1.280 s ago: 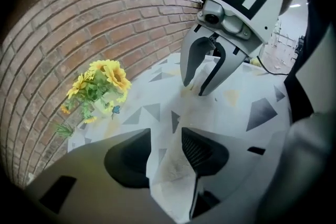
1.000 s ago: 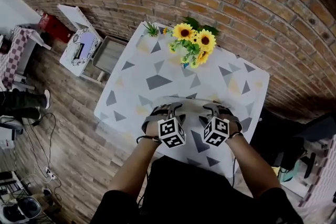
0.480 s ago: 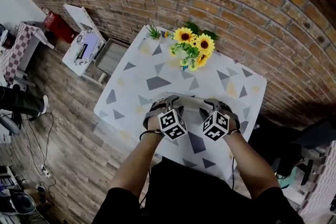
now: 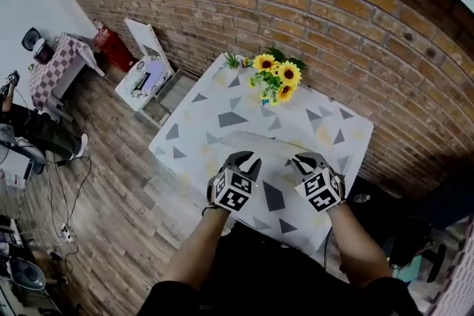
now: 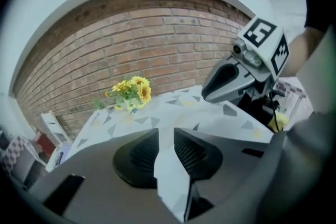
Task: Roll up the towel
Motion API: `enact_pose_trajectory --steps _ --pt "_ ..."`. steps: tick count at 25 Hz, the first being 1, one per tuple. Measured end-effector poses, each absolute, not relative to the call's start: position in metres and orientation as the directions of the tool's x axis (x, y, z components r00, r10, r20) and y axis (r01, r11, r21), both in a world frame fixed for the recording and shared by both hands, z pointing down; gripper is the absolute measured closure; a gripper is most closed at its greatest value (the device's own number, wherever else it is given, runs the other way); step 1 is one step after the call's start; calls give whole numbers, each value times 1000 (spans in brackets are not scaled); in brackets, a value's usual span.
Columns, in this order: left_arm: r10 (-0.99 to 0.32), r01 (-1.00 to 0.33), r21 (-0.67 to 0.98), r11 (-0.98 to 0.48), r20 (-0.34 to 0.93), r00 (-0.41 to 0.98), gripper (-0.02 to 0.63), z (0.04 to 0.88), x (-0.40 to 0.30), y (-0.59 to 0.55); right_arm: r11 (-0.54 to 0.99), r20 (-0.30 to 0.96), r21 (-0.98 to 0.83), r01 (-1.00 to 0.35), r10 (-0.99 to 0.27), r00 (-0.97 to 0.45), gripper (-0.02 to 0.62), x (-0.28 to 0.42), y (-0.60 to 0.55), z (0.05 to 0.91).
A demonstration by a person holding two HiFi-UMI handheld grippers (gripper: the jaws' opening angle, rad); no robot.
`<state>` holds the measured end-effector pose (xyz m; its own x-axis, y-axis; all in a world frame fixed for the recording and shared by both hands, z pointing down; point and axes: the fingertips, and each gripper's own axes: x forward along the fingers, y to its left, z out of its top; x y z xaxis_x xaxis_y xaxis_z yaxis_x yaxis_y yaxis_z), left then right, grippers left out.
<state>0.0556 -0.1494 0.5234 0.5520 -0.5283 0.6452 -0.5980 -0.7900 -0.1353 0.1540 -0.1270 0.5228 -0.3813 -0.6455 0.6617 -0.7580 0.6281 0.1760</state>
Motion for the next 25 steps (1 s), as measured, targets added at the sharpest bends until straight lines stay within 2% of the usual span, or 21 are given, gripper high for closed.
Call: enact_pose_trajectory --steps 3,5,7,13,22,25 --pt "-544 -668 5 -744 575 611 529 500 55 -129 614 634 133 -778 -656 -410 575 157 -108 515" --pt "-550 -688 114 -717 515 658 540 481 52 -122 603 611 97 -792 -664 -431 578 157 -101 510" --pt "-568 -695 153 -703 468 677 545 463 44 -120 594 587 71 -801 -674 -448 578 156 -98 504" --pt "-611 -682 -6 -732 449 652 565 447 15 -111 562 547 44 -826 -706 -450 578 150 -82 499" --pt "-625 -689 27 -725 394 674 578 434 -58 -131 477 494 35 -878 -772 -399 578 85 -91 469" --pt "-623 -677 35 -735 361 694 578 420 -85 -141 448 477 101 -888 -806 -352 580 53 -98 450"
